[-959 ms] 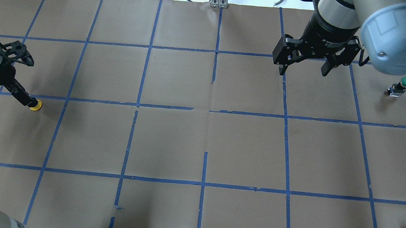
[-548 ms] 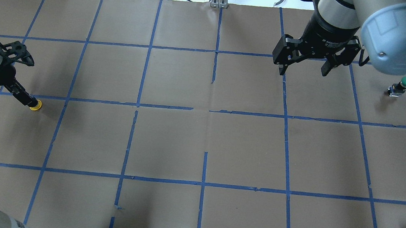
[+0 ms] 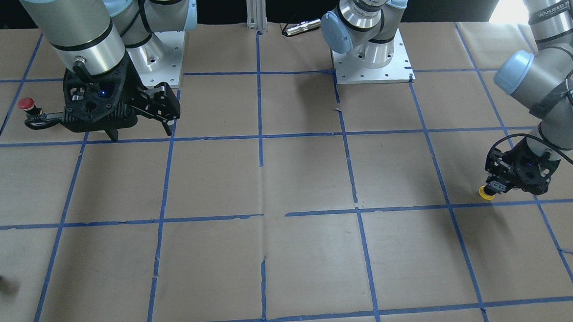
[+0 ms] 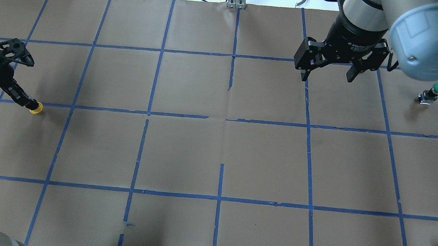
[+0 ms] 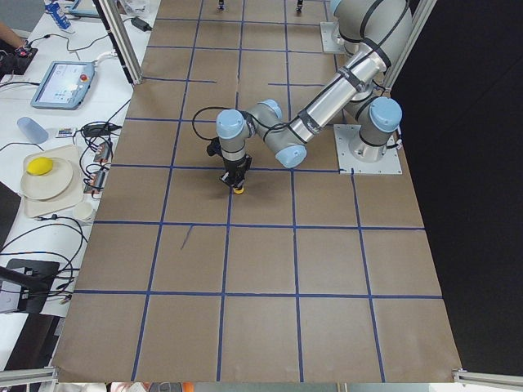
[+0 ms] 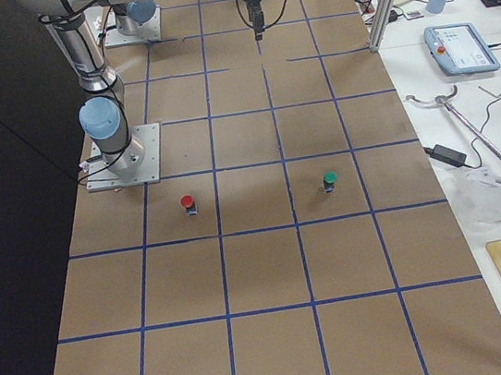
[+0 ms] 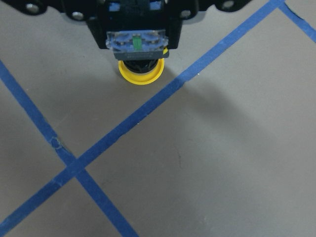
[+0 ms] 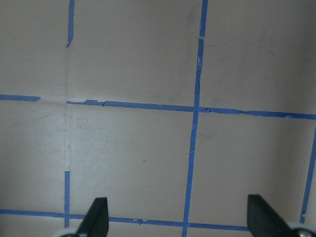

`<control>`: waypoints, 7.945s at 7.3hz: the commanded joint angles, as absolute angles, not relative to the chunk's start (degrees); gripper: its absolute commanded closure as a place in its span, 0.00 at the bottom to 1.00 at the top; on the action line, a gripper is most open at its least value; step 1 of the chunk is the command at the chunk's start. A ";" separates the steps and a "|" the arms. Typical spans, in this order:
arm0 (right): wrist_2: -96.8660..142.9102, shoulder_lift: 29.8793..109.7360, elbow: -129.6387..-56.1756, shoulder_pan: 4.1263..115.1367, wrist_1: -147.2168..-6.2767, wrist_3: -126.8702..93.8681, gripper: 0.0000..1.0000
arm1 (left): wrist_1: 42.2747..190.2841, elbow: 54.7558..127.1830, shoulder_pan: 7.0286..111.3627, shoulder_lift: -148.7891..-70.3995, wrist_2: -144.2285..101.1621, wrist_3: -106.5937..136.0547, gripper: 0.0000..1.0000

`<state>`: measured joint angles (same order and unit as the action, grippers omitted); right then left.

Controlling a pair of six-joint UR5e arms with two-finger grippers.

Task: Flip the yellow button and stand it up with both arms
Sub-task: 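Raise the button with the left gripper while the right gripper swings over, then close the right gripper on the yellow cap held by the left gripper, then open the left gripper and pull it back from the button, then carry the button with the right gripper and lower it cap-up onto the table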

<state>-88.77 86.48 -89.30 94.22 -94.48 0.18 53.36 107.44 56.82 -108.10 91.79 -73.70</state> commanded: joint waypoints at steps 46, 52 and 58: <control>-13.76 87.36 -100.20 84.99 -96.40 -9.14 0.67 | 97.65 101.17 80.07 -89.12 18.84 -9.85 0.11; -43.10 88.07 -101.68 86.66 -100.37 18.92 0.66 | 94.84 94.95 74.88 -92.36 47.90 -8.26 0.07; -79.78 87.89 -106.61 82.82 -100.90 76.19 0.70 | 82.65 88.85 87.60 -101.07 85.12 -8.35 0.02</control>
